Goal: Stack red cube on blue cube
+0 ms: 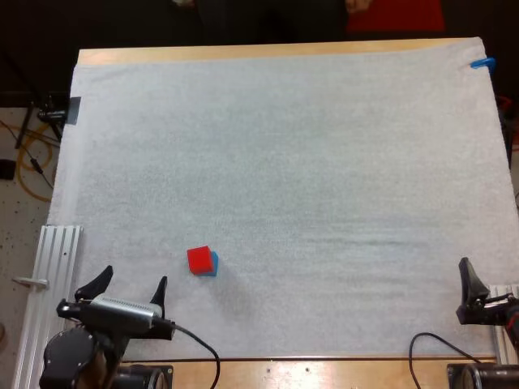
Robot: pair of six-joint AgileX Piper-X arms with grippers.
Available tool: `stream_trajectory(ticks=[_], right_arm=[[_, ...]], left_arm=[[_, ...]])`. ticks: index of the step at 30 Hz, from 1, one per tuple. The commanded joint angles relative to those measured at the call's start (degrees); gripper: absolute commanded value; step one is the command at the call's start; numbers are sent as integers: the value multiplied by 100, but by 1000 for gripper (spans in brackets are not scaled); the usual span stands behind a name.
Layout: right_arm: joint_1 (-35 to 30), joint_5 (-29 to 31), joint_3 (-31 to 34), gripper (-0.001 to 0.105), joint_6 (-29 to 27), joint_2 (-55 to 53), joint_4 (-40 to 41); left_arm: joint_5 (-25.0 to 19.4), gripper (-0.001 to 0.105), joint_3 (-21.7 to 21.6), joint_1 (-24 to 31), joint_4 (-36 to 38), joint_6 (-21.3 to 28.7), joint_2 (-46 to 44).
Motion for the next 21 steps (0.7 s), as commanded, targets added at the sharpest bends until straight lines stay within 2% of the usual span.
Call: stream_trajectory(ticks=[1,6,21], right_arm=[[-19,-41,20,85,7,-236,-42],[-19,-41,20,85,114,-236,337],[-19,25,20,85,252,-236,351]], left_arm=[[-21,76,1,4,-150,-99,-797],[-21,76,-1,4,-151,-99,-797],[3,76,-1,4,-151,-76,-797]])
